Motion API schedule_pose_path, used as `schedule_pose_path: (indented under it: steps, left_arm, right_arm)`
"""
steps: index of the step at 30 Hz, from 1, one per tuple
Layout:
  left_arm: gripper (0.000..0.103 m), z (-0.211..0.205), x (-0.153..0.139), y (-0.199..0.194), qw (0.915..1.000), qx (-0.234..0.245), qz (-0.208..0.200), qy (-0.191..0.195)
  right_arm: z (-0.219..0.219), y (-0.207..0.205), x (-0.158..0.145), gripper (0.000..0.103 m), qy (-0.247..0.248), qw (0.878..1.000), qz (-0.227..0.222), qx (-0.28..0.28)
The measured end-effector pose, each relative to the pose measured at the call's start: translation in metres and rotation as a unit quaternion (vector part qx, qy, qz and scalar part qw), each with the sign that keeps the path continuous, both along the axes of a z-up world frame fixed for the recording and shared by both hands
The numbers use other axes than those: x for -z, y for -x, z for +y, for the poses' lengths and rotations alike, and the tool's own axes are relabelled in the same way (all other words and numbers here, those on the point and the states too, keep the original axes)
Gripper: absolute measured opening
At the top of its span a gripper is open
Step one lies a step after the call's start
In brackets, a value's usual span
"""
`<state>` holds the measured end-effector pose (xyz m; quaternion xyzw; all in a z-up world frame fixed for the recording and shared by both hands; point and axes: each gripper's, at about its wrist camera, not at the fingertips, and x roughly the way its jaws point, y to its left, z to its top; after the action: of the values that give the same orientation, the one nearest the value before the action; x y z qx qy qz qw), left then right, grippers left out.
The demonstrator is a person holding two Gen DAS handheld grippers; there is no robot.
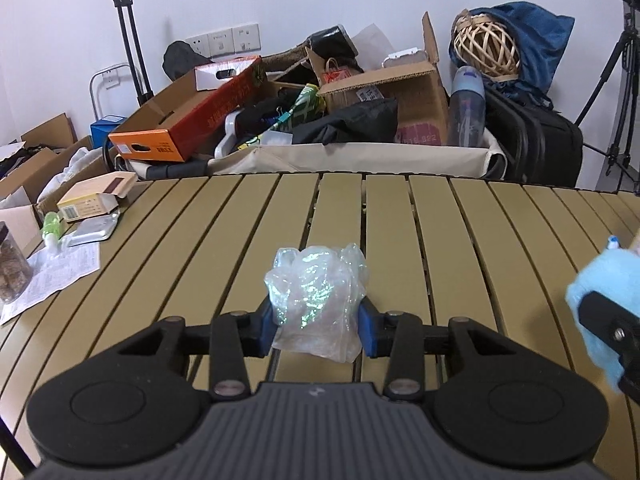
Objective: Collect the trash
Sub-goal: 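Lift the plastic bag and blue plush off the table toward the bin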
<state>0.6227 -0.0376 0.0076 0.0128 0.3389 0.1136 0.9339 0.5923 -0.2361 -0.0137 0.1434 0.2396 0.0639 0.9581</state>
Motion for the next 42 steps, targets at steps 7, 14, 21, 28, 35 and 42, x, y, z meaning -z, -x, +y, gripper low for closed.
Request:
schedule_pose_path:
  steps: [7,14,21,28,35,42]
  left_arm:
    - [0.041,0.005,-0.017,0.047,0.9999,0.004,-0.013,-0.003]
    - [0.041,0.011,-0.037,0.097,0.9995,0.004,-0.032,-0.003]
    - [0.041,0.016,-0.049,0.153,0.9989,0.009,-0.047,-0.003]
    - [0.041,0.022,-0.054,0.21,0.9981,0.014,-0.059,0.001]
    - [0.041,0.028,-0.045,0.262,0.9981,0.025,-0.057,0.004]
    - [0.041,0.037,-0.03,0.316,0.998,0.03,-0.053,0.017]
  right_arm:
    - [0.007,0.032,-0.019,0.07,0.001,1.0,-0.016,-0.018]
    - [0.014,0.075,-0.037,0.07,0.01,0.999,-0.035,-0.036]
    - [0.018,0.122,-0.04,0.07,0.021,0.998,-0.043,-0.049]
    - [0.023,0.174,-0.036,0.07,0.023,0.997,-0.044,-0.059]
    - [0.036,0.234,-0.031,0.07,0.04,0.995,-0.053,-0.076]
    - [0.041,0.282,-0.022,0.07,0.054,0.994,-0.046,-0.088]
